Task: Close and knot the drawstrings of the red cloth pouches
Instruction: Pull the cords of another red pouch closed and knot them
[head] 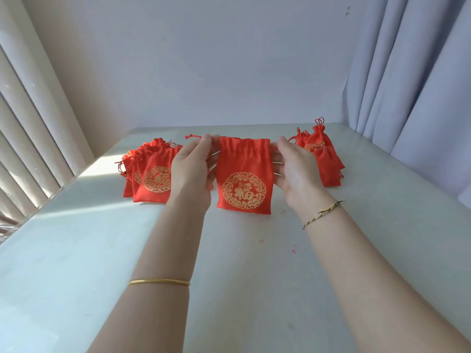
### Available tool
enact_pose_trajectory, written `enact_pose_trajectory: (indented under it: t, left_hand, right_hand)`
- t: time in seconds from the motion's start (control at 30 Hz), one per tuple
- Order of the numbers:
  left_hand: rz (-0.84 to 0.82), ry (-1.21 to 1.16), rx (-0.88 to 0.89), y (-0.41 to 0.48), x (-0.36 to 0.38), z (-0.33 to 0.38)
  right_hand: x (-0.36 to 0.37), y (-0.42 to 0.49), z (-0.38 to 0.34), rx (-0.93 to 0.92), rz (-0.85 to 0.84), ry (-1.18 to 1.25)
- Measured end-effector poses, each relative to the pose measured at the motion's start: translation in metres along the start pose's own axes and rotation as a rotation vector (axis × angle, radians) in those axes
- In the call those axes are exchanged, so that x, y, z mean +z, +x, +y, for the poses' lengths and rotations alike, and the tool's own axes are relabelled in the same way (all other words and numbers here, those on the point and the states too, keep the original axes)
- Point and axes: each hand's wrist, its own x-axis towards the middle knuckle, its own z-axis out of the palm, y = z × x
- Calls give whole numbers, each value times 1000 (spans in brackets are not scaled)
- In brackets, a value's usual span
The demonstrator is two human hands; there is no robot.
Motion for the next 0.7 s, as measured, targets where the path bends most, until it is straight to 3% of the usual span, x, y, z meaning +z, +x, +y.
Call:
enact_pose_trajectory:
  t: [0.2,0.33,0.43,0.6,0.7]
  left_hand:
    - [87,-108,6,6,-5,1]
    - [8,-306,12,0,2,4]
    - [-95,-133,54,-5,6,10]
    - [-267,385,98,-16,16,17]
    - [-336,535,75,-20,16,19]
  right_hand:
    - [-15,5,-4,56,151,68]
    - [-18,4,0,88,200,69]
    - [-17,3,-8,26,166,-20]
    - [-5,-9,-29,-137,-120,-178]
    - [3,-18,-38,-268,-205,-258]
